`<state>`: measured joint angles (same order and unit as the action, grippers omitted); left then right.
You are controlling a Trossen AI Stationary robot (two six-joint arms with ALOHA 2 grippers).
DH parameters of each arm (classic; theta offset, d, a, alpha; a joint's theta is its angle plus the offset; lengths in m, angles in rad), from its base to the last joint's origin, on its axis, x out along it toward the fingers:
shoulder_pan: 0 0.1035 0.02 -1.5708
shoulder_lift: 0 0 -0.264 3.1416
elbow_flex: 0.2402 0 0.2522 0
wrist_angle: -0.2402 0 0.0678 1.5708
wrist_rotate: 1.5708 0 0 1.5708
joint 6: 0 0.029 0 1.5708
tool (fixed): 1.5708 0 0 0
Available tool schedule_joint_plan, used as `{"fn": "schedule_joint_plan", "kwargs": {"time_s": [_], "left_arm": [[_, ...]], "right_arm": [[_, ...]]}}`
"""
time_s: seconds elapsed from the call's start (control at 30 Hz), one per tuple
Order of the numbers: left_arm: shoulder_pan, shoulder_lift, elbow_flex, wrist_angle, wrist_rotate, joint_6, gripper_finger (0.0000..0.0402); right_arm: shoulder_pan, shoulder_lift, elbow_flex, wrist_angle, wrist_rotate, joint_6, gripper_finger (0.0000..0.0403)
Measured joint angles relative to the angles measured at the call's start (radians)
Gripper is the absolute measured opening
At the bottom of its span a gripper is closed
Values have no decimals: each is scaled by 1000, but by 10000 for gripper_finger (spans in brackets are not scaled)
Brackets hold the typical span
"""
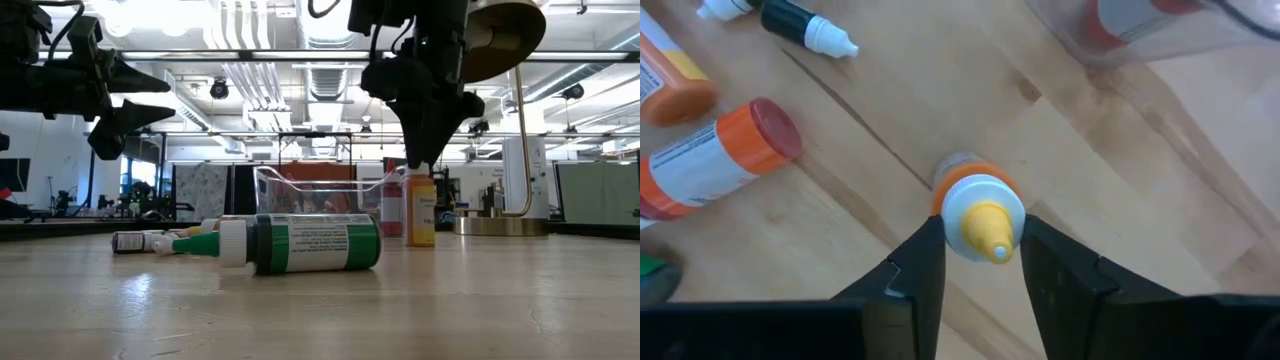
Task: Pick & Place food coloring
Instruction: Put the center big yellow food coloring bottle into the transparent bin
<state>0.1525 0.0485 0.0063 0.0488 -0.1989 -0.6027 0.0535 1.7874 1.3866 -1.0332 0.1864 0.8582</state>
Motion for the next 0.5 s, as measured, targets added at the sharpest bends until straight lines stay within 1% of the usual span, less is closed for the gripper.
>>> {"fn": "schedule_joint_plan", "kwargs": {"time_s": [0.4,0.5], "left_arm": [[0,0,0,0,0,0,167],[0,0,0,0,0,0,167]], "right_arm": [[-11,-6,-2,-19,15,-43,99],[-11,-11,35,-62,15,-51,98]]}}
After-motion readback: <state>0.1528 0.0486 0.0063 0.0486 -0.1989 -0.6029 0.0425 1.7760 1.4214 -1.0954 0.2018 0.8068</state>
